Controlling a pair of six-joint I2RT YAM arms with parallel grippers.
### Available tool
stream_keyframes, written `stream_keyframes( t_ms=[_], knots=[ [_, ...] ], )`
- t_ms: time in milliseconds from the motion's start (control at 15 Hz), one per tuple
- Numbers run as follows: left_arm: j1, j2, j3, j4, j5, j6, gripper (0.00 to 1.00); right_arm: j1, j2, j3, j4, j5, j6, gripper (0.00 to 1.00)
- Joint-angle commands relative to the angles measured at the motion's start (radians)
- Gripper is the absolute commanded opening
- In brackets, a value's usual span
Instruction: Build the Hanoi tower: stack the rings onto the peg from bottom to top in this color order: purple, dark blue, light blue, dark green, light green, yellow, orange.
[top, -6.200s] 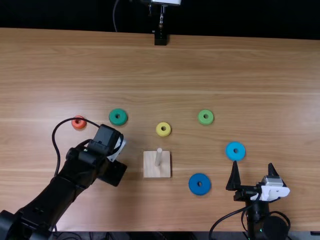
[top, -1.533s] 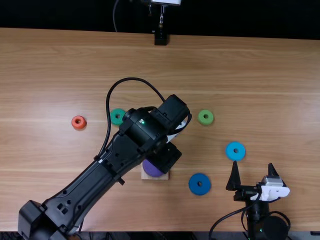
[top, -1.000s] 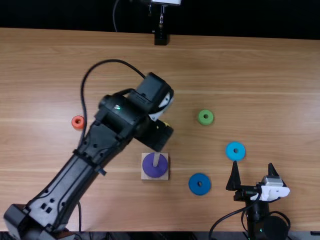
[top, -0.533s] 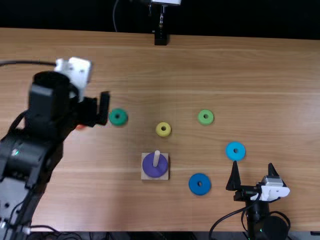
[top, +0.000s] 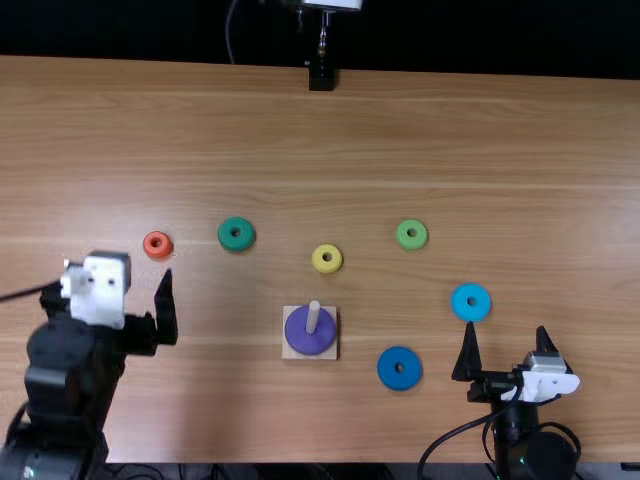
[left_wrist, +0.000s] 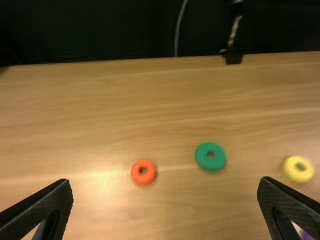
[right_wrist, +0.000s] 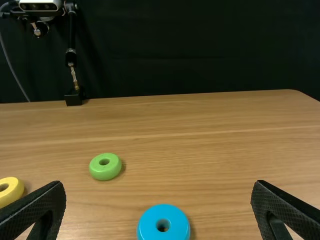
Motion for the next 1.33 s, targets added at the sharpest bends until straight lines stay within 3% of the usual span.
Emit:
stream_keyframes(
  t_ms=[0,200,600,1267],
  knots=[
    [0.03,-0.098,-0.121,0.044,-0.025,0.005,1.0,-0.01,-0.011,-0.009,0.003,-0.006,0.002,1.0],
    [0.092,-0.336,-0.355,0.178,-0.019,0.003,1.0,-0.01,-0.011,-0.009,0.003,-0.006,0.0,1.0],
    [0.098,-0.624,-0.602,0.232,-0.019,0.01,1.0,-0.01,-0.011,-0.009,0.003,-0.006,0.002,1.0],
    [0.095,-0.667,-0.668,0.234,-0.016,0.016,1.0,-0.01,-0.011,-0.009,0.003,-0.006,0.002,1.0]
  ],
)
